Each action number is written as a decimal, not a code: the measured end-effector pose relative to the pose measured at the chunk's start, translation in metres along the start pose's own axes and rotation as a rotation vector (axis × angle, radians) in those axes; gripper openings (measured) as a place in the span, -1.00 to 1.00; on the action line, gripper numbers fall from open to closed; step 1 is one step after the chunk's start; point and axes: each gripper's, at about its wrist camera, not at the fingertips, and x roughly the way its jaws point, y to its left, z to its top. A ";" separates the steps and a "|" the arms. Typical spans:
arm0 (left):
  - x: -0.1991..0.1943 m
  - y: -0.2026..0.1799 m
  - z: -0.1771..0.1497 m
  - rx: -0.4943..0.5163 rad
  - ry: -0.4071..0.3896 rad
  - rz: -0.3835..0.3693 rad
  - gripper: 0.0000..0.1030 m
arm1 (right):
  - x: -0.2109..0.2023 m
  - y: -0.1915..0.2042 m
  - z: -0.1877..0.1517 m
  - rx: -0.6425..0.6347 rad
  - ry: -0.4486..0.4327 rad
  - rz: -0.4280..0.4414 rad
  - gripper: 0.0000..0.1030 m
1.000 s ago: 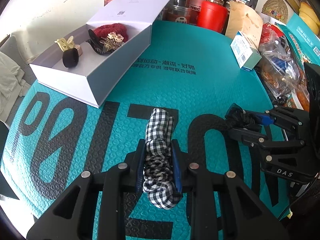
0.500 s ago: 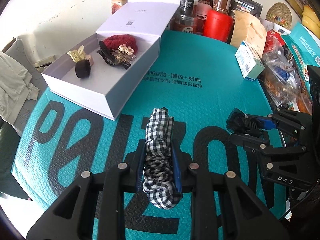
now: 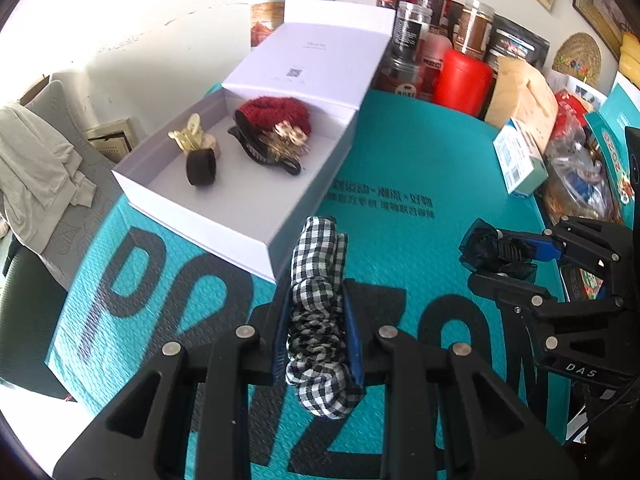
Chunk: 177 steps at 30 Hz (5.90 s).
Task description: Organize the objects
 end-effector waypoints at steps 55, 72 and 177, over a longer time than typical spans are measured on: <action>0.141 0.106 0.122 -0.033 0.029 0.068 -0.55 | 0.141 -0.023 0.150 -0.058 -0.028 0.087 -0.22; 0.163 0.121 0.168 -0.004 -0.013 0.096 -0.55 | 0.175 -0.038 0.187 -0.071 -0.042 0.071 -0.22; -0.063 0.078 0.129 -0.064 -0.149 0.243 0.60 | -0.005 0.002 0.162 -0.085 -0.210 -0.141 0.45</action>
